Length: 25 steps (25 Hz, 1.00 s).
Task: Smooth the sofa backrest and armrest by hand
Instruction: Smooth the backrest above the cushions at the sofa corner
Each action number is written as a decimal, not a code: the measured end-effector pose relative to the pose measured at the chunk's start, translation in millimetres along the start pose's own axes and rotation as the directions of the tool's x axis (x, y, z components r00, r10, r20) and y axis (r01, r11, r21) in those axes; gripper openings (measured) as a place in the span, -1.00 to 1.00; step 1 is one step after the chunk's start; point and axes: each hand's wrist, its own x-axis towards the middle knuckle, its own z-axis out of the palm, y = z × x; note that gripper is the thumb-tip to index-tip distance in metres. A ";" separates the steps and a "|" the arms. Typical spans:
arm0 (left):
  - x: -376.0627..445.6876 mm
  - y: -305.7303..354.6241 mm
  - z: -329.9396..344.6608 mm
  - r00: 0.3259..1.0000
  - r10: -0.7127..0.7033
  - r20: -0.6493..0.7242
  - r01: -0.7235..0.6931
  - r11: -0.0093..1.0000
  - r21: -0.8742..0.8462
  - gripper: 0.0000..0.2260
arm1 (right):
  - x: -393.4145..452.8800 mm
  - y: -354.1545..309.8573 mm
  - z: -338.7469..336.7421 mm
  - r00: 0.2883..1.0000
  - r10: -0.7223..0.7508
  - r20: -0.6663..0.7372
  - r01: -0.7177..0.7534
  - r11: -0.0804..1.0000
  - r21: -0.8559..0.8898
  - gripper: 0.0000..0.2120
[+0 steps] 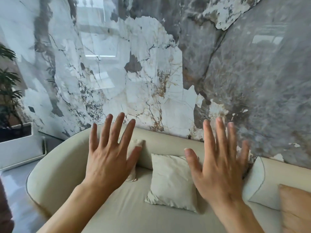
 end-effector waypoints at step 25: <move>52.2 -346.1 127.5 0.993 -0.050 0.107 0.047 0.999 0.025 -0.42 | 69.4 -306.7 226.6 0.995 0.041 0.094 -0.044 0.998 0.034 -0.32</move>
